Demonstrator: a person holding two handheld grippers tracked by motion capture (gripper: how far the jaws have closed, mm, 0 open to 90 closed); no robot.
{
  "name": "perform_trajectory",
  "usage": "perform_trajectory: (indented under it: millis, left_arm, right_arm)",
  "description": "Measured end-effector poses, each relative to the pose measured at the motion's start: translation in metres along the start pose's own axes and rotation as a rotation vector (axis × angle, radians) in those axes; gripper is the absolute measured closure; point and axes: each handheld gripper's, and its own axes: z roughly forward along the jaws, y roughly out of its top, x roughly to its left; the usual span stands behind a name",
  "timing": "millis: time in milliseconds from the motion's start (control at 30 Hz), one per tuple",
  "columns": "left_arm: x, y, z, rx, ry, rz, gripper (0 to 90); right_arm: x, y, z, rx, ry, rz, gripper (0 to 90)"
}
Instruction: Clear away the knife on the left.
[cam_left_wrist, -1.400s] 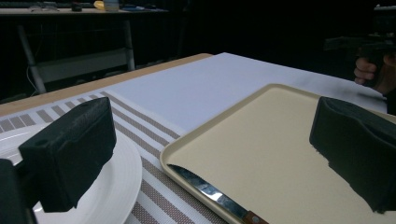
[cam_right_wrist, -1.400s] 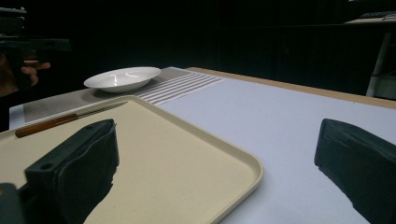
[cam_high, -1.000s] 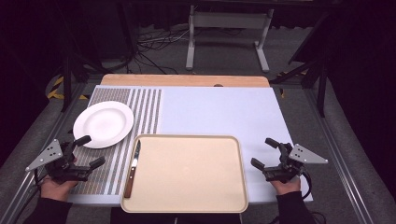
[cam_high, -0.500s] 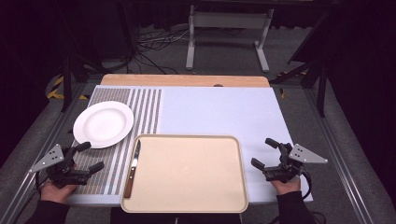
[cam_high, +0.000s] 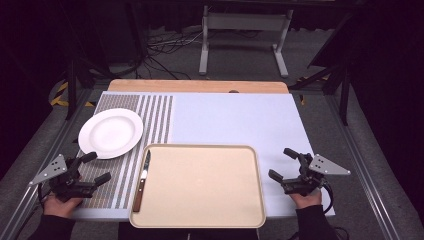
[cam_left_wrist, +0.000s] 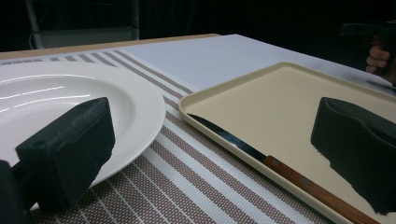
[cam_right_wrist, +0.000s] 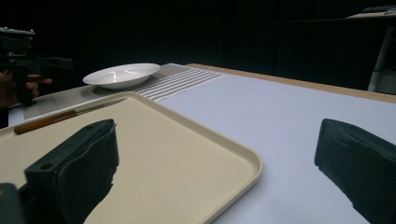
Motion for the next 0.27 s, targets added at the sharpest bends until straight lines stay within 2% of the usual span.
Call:
perform_trajectory:
  millis: [267]
  left_arm:
    - [0.0004,0.0013,-0.0003,-0.004,0.001,0.006,0.8]
  right_arm:
    - [0.0003,-0.0001,-0.0006,0.0,-0.001,0.0,0.5]
